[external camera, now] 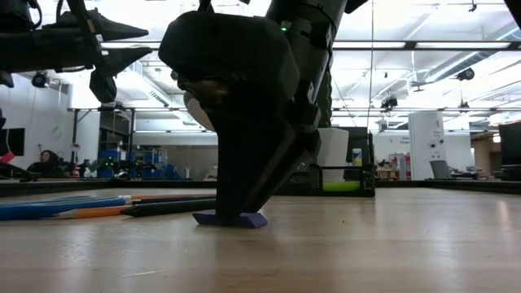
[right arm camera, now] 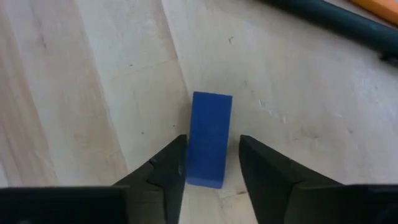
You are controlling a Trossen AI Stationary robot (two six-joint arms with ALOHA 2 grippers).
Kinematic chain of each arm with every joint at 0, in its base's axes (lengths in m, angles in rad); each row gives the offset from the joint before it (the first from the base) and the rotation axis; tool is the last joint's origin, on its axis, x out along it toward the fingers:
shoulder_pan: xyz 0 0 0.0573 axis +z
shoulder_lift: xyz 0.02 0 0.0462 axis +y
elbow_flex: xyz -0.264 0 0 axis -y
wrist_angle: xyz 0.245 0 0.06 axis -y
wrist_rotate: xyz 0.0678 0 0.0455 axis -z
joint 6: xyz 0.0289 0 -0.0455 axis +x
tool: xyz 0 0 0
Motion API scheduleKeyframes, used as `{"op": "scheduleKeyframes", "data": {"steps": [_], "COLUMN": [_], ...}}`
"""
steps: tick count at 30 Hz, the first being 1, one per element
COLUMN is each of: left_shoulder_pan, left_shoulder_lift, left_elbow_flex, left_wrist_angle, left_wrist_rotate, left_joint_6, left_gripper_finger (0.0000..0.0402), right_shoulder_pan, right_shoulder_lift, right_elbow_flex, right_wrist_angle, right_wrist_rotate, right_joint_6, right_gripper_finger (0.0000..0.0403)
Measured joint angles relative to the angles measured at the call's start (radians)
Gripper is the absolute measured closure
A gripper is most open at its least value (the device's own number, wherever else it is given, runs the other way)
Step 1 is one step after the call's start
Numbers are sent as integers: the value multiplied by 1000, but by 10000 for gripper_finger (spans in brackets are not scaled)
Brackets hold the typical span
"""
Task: Pick and place office supplies into organizer
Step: Put the blue eraser into the black desk organizer
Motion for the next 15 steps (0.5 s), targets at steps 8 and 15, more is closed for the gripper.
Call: {"op": "scheduleKeyframes", "data": {"steps": [8,15], "left_shoulder_pan": [0,0], "left_shoulder_lift": [0,0], "left_elbow_flex": [0,0], "left_wrist_angle": [0,0], "left_wrist_rotate": [0,0], "left_joint_6": [0,0], "left_gripper_finger": [274,274], "right_shoulder_pan": [10,16], "right_shoulder_lift": [1,1], "right_elbow_flex": [0,1], "right_wrist_angle": [5,4], "right_wrist_rotate": [-47,-46], "right_joint_6": [-3,-1], "right_gripper_finger": [322,333]}}
